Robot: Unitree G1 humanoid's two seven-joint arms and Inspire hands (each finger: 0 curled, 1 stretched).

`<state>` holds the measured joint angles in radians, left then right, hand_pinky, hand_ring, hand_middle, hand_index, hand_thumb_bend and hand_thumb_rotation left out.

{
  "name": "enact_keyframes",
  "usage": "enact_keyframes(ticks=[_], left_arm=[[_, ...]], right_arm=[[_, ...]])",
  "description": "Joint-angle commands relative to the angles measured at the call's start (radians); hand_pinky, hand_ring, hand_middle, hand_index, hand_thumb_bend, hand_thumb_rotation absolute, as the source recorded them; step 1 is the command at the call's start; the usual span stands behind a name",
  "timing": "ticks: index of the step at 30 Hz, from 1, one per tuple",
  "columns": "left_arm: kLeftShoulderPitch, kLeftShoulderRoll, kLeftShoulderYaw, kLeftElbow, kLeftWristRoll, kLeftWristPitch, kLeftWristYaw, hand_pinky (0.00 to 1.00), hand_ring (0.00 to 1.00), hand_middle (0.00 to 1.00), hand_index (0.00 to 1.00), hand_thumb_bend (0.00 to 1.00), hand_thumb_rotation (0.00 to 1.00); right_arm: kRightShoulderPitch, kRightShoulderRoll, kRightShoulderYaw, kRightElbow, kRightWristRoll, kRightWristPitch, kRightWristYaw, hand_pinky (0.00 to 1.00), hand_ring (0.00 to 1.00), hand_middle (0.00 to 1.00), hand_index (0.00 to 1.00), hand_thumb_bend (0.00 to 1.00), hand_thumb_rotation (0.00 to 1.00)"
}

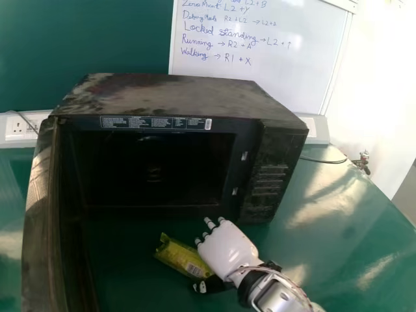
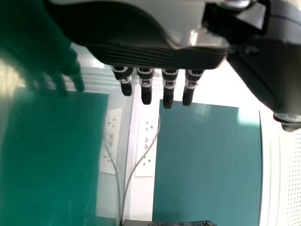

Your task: Put biscuit inside oven

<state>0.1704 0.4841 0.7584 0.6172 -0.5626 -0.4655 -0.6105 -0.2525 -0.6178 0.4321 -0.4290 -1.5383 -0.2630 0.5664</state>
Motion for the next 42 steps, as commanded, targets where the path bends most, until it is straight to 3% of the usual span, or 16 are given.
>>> enact_keyframes(ticks=[1, 9, 14, 20, 21, 25, 42], left_arm=[[-0.002, -0.021, -0.013, 0.004, -0.002, 0.010, 0.000, 0.00, 0.68, 0.80, 0.96, 0.14, 0.94], [-0.002, -0.019, -0.014, 0.007, -0.004, 0.012, -0.005, 0.00, 0.70, 0.81, 0.96, 0.16, 0.91], [-0.004, -0.018, -0.011, 0.008, -0.009, 0.013, -0.012, 0.00, 0.68, 0.79, 0.95, 0.15, 0.91], [-0.008, -0.015, -0.007, 0.019, -0.015, 0.017, -0.024, 0.00, 0.68, 0.80, 0.95, 0.15, 0.91], [-0.008, -0.014, -0.007, 0.019, -0.015, 0.020, -0.022, 0.00, 0.68, 0.80, 0.96, 0.14, 0.91], [-0.008, -0.015, -0.007, 0.020, -0.018, 0.018, -0.029, 0.00, 0.69, 0.80, 0.96, 0.17, 0.89], [-0.013, -0.015, -0.013, 0.014, -0.003, 0.017, -0.007, 0.00, 0.70, 0.80, 0.96, 0.14, 0.93]], right_arm=[[0.016, 0.012, -0.003, 0.027, 0.013, 0.012, -0.039, 0.74, 0.69, 0.74, 0.81, 0.86, 0.20], [0.017, 0.041, -0.001, 0.021, 0.011, 0.038, -0.034, 0.70, 0.62, 0.65, 0.67, 0.82, 0.20], [0.019, 0.064, -0.001, 0.013, 0.018, 0.057, -0.010, 0.72, 0.60, 0.57, 0.66, 0.81, 0.17], [0.038, 0.076, -0.014, 0.034, 0.050, 0.070, -0.096, 0.74, 0.58, 0.51, 0.63, 0.81, 0.09], [0.040, 0.076, -0.017, 0.036, 0.058, 0.070, -0.104, 0.74, 0.58, 0.49, 0.63, 0.67, 0.04], [0.035, 0.065, -0.018, 0.036, 0.069, 0.067, -0.103, 0.74, 0.58, 0.48, 0.64, 0.57, 0.00], [0.040, 0.064, -0.040, 0.052, 0.109, 0.079, -0.169, 0.74, 0.59, 0.49, 0.64, 0.57, 0.00]])
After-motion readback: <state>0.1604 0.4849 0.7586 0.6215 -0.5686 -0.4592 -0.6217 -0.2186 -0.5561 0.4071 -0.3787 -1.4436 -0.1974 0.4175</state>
